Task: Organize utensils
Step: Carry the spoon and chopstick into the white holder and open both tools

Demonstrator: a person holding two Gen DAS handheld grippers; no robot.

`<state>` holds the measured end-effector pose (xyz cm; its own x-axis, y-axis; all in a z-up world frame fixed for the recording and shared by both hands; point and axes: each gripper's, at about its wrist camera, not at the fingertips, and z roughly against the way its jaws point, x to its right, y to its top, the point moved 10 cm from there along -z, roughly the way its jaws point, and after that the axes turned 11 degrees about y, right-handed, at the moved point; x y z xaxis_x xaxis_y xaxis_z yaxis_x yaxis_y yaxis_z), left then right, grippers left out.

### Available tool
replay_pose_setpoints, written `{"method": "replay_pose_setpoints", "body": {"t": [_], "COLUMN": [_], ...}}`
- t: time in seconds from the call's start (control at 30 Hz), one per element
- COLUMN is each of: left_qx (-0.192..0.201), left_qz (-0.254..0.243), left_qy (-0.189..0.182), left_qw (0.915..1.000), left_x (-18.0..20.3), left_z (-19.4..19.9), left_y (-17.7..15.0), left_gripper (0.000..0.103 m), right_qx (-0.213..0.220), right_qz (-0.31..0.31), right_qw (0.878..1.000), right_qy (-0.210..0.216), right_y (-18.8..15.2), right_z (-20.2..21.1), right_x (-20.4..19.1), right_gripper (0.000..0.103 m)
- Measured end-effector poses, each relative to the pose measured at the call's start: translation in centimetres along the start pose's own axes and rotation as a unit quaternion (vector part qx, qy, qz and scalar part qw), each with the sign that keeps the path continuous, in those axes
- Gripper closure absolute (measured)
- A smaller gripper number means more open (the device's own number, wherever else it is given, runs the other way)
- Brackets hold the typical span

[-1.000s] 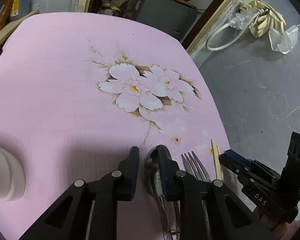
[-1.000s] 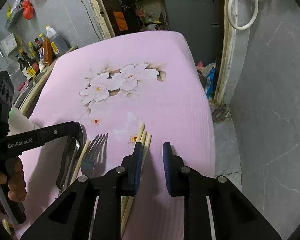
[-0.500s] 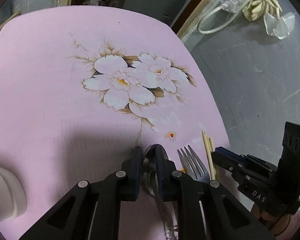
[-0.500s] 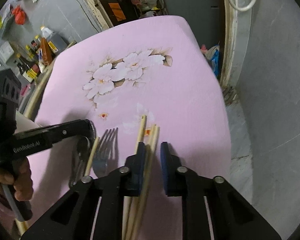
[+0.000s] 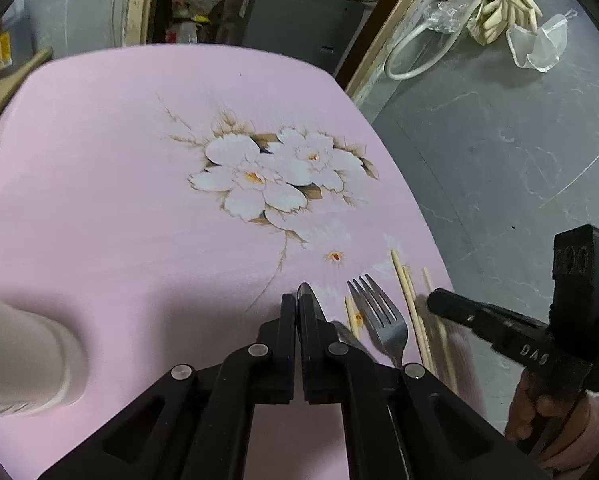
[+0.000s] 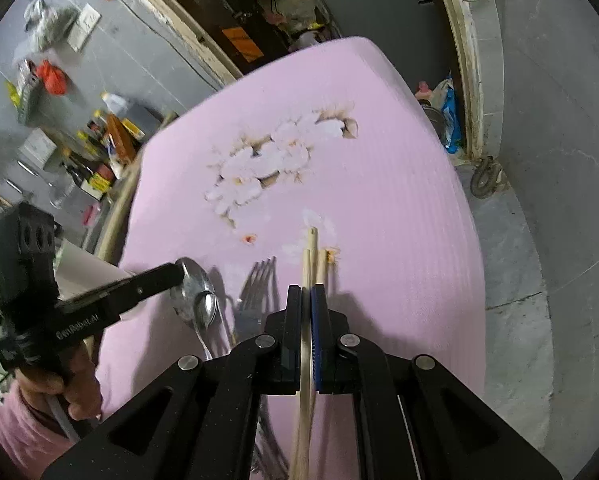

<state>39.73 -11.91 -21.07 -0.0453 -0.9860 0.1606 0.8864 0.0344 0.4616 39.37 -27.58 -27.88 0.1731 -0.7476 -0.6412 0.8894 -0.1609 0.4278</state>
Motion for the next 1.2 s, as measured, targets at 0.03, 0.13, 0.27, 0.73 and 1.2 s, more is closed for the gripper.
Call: {"method": "replay_pose_setpoints", "body": {"t": [0.03, 0.13, 0.27, 0.73, 1.2], "left_qx": [0.009, 0.025, 0.052, 0.144, 0.22], "left_qz": [-0.004, -0.01, -0.018, 0.002, 0.028], "left_qy": [0.007, 0.021, 0.04, 0.071, 0.097], "left_qw": [0.9999, 0.9994, 0.9977, 0.987, 0.9702], "left_x": [-0.1, -0.4, -0.6, -3.1, -10.6], "left_z": [0.6, 1.9, 3.6, 12.0, 23.1], "left_y": [0.0, -0.2, -0.3, 0.9, 3.6], "left_gripper": [0.1, 0.1, 0.1, 0.1, 0.1], "right_qx": [0.004, 0.022, 0.048, 0.14, 0.28], "right_qz": [-0.001, 0.0, 0.006, 0.055, 0.174], "right_qw": [1.0, 1.0, 0.999, 0.986, 0.935], "right_qy": [0.003, 0.009, 0.012, 0.073, 0.132], "right_y": [0.1, 0.5, 1.0, 3.4, 8.0], "right_z": [0.3, 1.3, 2.8, 6.4, 8.8], "right_x": [-0.2, -0.3, -1.4, -9.7, -26.6], "right_gripper": [0.099, 0.099, 0.099, 0.099, 0.099]}}
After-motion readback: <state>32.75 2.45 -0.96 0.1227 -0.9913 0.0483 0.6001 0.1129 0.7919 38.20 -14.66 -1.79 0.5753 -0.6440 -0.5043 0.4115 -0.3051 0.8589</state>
